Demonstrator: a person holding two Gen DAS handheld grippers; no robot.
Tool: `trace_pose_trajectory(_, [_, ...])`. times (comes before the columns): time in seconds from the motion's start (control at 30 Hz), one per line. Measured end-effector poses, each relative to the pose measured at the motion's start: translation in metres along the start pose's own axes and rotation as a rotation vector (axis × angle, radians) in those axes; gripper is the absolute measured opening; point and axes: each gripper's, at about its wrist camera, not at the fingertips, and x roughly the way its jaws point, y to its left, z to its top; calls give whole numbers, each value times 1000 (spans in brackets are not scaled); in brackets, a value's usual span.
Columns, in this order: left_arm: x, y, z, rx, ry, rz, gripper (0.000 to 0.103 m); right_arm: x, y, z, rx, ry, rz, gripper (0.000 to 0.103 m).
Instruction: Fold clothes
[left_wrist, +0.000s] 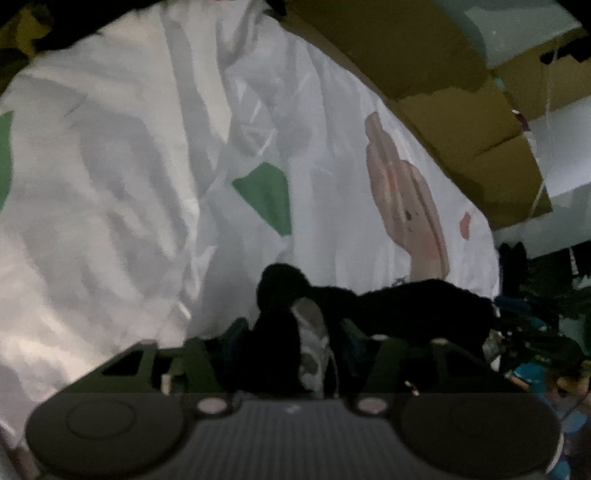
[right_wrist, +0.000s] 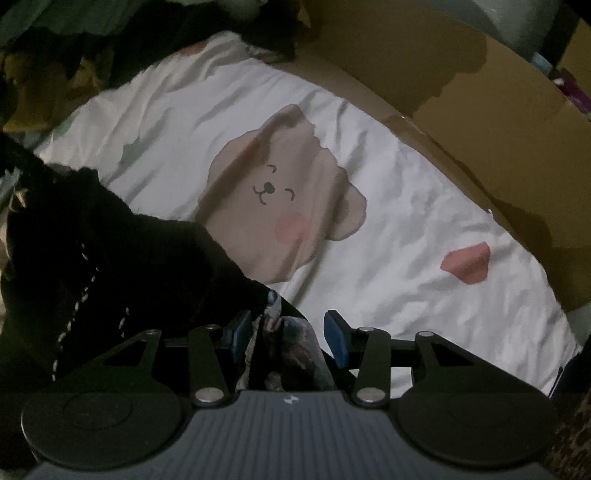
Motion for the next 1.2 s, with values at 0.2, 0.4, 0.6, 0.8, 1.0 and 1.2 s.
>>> trace_pose_trajectory(0.2, [2, -4, -5, 49, 19, 5, 49, 23, 11, 8, -108, 65, -17, 50])
trace_pose_trajectory(0.4, [1, -7, -11, 88, 27, 14, 41, 48, 5, 4, -47, 99, 14, 50])
trace_pose_trajectory(0.6, [-8, -15, -14, 142, -1, 32, 23, 42, -3, -4, 10, 56, 50, 11])
trace_pose_trajectory(0.8, [-40, -39, -6, 194, -103, -31, 18, 14, -17, 0, 97, -48, 7, 6])
trace_pose_trajectory(1.0, [-57, -80, 12, 299, -196, -99, 17, -23, -45, -3, 233, -144, -69, 6])
trace_pose_trajectory(1.2, [-43, -121, 39, 395, -197, -105, 17, -40, -79, -11, 353, -186, -131, 6])
